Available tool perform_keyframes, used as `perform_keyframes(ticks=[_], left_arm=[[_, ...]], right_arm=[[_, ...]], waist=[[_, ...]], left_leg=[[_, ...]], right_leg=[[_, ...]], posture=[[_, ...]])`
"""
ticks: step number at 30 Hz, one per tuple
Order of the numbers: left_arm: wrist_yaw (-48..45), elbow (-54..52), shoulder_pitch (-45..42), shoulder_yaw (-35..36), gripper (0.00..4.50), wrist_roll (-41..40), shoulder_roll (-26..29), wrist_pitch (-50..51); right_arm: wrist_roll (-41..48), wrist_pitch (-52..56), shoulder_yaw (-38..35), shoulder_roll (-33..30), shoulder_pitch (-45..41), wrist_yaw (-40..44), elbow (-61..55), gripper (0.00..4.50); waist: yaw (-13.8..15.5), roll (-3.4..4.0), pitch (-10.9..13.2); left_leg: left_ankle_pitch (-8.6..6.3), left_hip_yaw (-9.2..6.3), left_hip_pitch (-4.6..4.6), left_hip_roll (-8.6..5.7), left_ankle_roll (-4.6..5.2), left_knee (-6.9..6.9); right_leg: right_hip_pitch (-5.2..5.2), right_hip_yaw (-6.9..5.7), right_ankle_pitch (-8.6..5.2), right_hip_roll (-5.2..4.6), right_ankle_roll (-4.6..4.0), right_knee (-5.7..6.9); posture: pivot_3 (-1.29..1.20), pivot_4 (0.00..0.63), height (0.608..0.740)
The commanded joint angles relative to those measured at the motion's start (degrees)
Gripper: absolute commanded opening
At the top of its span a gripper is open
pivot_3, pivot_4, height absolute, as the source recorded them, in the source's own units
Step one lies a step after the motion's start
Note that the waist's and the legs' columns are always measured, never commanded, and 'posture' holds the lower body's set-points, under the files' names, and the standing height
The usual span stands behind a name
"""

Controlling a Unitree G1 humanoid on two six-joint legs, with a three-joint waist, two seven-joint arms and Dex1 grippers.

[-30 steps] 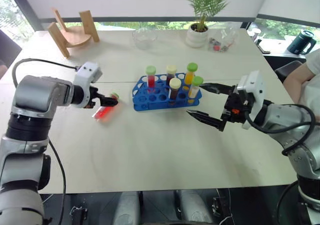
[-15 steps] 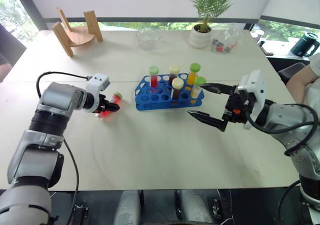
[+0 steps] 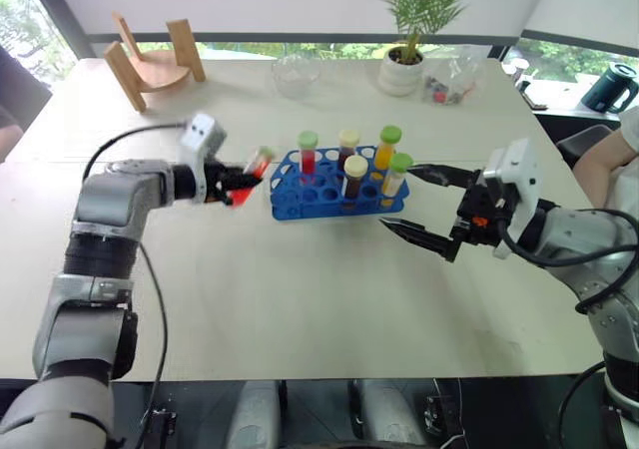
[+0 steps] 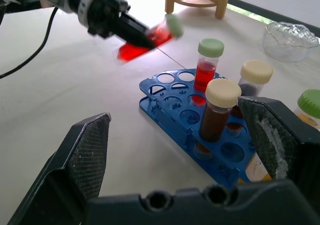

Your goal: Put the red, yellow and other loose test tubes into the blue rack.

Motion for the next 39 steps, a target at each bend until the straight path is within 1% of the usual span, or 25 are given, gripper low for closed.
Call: perform_keyframes(ticks=[1,4,7,10,15,18,34,39], left_arm=[[4.28,-10.81,5.37,5.67,0.81,-4.86,-8.36,-10.83],[5.27,-12.67,10.02,3.63,0.81,-3.35,-15.07,-19.52],[6.82,-8.40,11.75,0.80,0.81,0.98,-20.59,-30.11],[8.29,-2.21,12.01,-1.18,0.81,5.00,-23.74,-38.71],[9.33,6.31,11.67,-2.78,0.81,8.95,-25.10,-48.05],[10.06,10.41,11.52,-3.16,0.81,10.07,-25.56,-51.17],[8.23,27.35,5.24,-2.80,0.81,10.66,-26.97,-60.37],[7.25,29.54,5.05,-2.84,0.81,10.75,-27.05,-62.12]], right_arm=[[-0.20,-0.73,-1.22,-0.56,-0.97,-0.17,-1.05,4.50],[-0.46,-0.79,-1.07,-0.58,-1.26,-0.06,-0.97,4.50],[-0.56,-0.74,-1.05,-0.56,-1.28,-0.10,-1.15,4.50],[-0.29,-0.21,-1.27,-0.50,-1.29,-0.42,-1.70,4.50],[0.05,0.25,-1.66,-0.39,-0.89,-1.10,-2.54,4.50],[0.11,0.49,-1.70,-0.16,-0.57,-1.67,-3.15,4.50],[0.66,0.68,-1.99,0.35,0.93,-4.63,-5.13,4.50],[0.78,0.74,-2.18,0.37,1.39,-5.37,-5.70,4.50]], waist=[[0.00,0.03,-0.02],[-0.08,0.06,-0.04],[0.01,0.04,-0.03],[0.04,0.03,-0.03],[-0.04,0.04,-0.04],[-0.01,0.04,-0.03],[0.00,0.04,-0.04],[-0.02,0.04,-0.04]], left_leg=[[0.00,0.01,0.02,0.00,0.00,0.00],[0.00,0.06,0.14,-0.01,0.00,0.01],[0.00,0.03,0.15,-0.01,0.00,0.09],[0.00,0.03,0.14,-0.04,0.00,0.17],[-0.01,0.02,0.15,-0.04,0.03,0.18],[-0.02,0.00,0.14,-0.04,0.04,0.16],[-0.02,-0.01,0.14,-0.05,0.05,0.14],[-0.02,-0.02,0.14,-0.05,0.04,0.13]], right_leg=[[0.02,0.01,0.00,-0.02,0.00,0.00],[0.11,0.06,0.01,-0.01,0.01,0.02],[0.13,0.06,0.02,0.06,0.00,0.06],[0.18,0.07,0.05,0.06,0.05,0.04],[0.19,0.08,0.06,0.07,0.06,0.02],[0.19,0.07,0.05,0.08,0.06,0.02],[0.19,0.06,0.05,0.10,0.07,0.00],[0.19,0.06,0.05,0.10,0.07,0.00]], posture=[[0.00,0.150,0.740],[0.00,0.150,0.740],[0.00,0.150,0.740],[0.00,0.150,0.740],[0.00,0.150,0.740],[0.00,0.150,0.740],[0.00,0.150,0.740],[0.00,0.150,0.740]])
